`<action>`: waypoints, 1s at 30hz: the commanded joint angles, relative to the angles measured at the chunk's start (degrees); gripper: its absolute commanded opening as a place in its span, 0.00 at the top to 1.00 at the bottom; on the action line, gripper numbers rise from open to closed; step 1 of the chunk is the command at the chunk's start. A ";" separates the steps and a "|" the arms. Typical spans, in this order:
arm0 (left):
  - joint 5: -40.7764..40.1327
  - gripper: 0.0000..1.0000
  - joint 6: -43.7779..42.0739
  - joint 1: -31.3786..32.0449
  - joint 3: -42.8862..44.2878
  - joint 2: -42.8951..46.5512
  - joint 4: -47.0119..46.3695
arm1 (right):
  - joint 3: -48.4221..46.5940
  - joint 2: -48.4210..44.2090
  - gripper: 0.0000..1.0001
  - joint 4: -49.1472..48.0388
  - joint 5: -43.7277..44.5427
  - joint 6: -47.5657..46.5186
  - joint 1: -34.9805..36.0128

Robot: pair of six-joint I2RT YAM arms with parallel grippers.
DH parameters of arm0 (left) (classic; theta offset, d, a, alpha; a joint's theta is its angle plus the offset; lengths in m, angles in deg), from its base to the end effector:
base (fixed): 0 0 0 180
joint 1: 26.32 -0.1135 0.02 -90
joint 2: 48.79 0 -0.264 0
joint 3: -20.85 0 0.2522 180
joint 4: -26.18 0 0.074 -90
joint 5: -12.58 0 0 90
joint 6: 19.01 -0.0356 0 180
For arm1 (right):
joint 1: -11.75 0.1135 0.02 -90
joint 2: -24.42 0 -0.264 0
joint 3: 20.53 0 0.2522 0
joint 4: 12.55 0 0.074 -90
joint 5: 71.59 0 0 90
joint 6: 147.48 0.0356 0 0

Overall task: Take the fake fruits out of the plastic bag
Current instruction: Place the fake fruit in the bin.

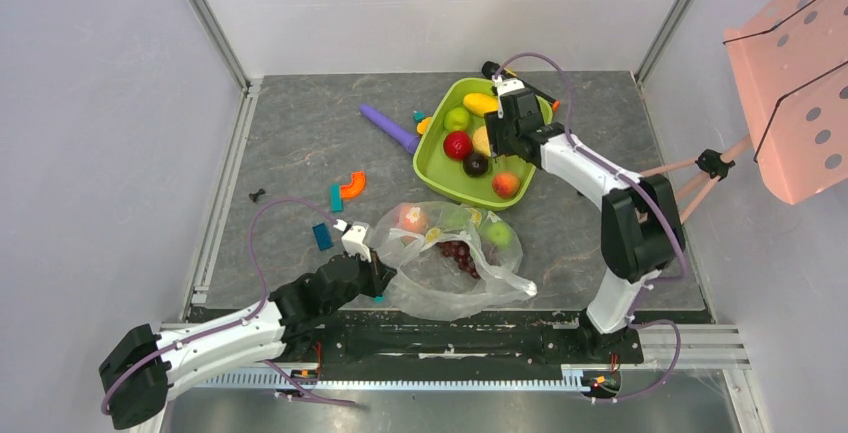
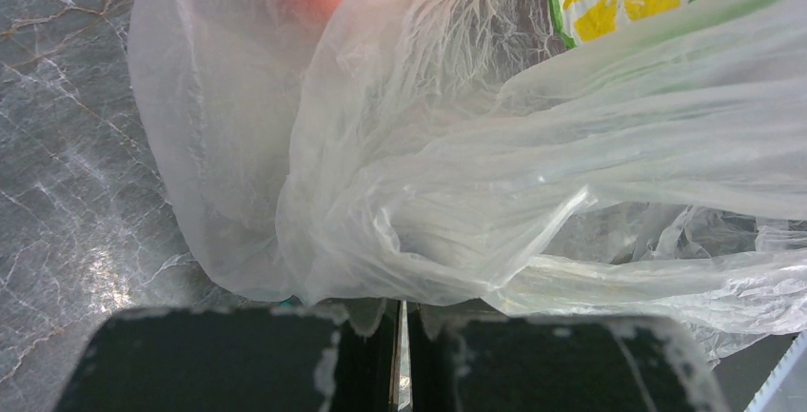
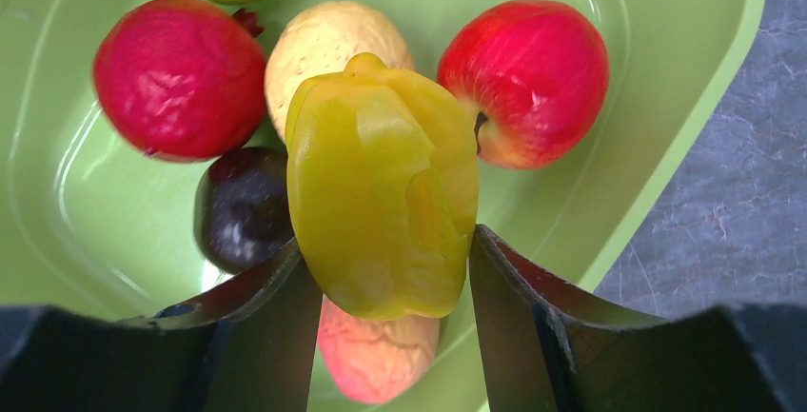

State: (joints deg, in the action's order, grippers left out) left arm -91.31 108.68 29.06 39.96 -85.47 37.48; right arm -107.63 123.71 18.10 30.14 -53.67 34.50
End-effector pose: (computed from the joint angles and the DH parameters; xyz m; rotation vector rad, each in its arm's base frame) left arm 0.0887 -0.1135 0.1427 0.1769 2.1378 -0.7378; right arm 0.3615 0.1437 0.2468 -0.2763 2.2826 0.0007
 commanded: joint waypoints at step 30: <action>-0.62 0.93 0.81 0.23 0.37 0.08 -1.41 | -2.82 -0.23 0.25 1.83 -0.71 -4.83 -2.81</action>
State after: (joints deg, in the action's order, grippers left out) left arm -91.29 108.70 29.06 39.96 -85.36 37.48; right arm -110.65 131.14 20.61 31.12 -58.48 31.87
